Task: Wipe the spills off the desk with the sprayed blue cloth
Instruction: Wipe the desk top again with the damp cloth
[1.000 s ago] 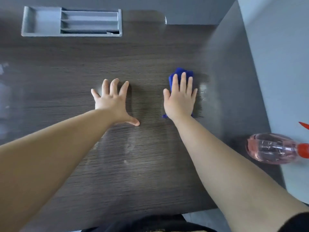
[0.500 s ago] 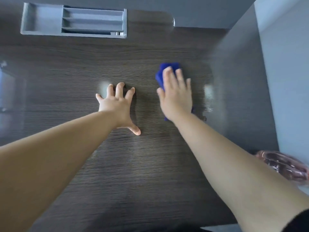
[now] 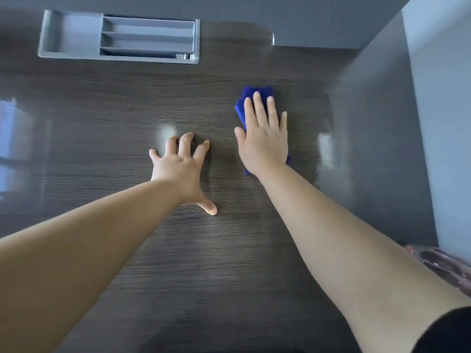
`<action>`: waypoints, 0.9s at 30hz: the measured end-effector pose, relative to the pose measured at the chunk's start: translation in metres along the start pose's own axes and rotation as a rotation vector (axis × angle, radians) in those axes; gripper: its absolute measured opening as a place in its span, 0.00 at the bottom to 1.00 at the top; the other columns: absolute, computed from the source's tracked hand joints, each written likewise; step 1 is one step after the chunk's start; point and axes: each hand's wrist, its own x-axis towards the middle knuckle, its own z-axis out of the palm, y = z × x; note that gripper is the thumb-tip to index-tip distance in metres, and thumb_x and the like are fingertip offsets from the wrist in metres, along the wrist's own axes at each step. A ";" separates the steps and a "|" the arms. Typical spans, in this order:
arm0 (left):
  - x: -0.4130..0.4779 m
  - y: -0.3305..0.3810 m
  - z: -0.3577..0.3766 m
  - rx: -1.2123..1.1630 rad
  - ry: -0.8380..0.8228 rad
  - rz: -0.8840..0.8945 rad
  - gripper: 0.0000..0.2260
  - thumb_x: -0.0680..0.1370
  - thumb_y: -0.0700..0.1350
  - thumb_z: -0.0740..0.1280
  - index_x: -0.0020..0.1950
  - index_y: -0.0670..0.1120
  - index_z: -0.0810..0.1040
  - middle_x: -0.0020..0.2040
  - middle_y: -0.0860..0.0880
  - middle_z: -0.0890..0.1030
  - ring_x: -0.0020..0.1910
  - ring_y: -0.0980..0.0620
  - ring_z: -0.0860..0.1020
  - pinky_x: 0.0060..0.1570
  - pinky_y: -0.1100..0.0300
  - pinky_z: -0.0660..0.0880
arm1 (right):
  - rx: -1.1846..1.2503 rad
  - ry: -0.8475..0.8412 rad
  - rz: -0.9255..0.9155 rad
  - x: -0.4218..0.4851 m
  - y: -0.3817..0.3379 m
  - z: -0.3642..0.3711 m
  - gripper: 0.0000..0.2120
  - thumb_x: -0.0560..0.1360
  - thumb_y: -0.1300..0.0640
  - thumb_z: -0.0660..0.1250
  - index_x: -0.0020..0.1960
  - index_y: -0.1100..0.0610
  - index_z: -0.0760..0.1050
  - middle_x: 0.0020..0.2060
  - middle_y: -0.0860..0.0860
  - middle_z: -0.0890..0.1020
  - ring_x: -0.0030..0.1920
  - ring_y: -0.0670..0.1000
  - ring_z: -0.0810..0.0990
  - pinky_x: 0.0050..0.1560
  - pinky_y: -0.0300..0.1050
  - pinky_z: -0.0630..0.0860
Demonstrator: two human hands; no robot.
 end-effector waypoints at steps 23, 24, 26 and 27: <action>-0.033 -0.093 0.021 -0.351 0.162 -0.203 0.53 0.58 0.69 0.73 0.76 0.54 0.54 0.75 0.48 0.51 0.75 0.44 0.42 0.74 0.47 0.48 | -0.026 -0.015 -0.248 0.044 0.038 -0.007 0.25 0.81 0.49 0.51 0.76 0.54 0.55 0.76 0.51 0.57 0.76 0.57 0.53 0.71 0.65 0.54; -0.035 -0.106 0.026 -0.339 0.150 -0.271 0.56 0.56 0.70 0.73 0.77 0.54 0.52 0.75 0.48 0.50 0.75 0.43 0.42 0.74 0.46 0.46 | -0.002 0.005 -0.077 0.054 0.022 -0.007 0.26 0.81 0.48 0.51 0.77 0.53 0.52 0.77 0.50 0.53 0.76 0.56 0.49 0.73 0.63 0.51; -0.039 -0.127 0.034 -0.347 0.124 -0.369 0.60 0.53 0.72 0.72 0.77 0.55 0.48 0.75 0.47 0.49 0.75 0.42 0.43 0.74 0.44 0.46 | 0.029 0.006 0.081 0.058 -0.025 -0.005 0.28 0.81 0.45 0.49 0.78 0.53 0.47 0.77 0.50 0.48 0.77 0.55 0.45 0.74 0.60 0.46; -0.040 -0.133 0.036 -0.357 0.104 -0.395 0.61 0.51 0.73 0.72 0.77 0.56 0.47 0.75 0.48 0.48 0.75 0.43 0.44 0.73 0.43 0.47 | 0.040 -0.006 0.046 0.051 -0.049 -0.003 0.29 0.81 0.45 0.48 0.78 0.53 0.46 0.77 0.50 0.47 0.77 0.55 0.44 0.74 0.60 0.45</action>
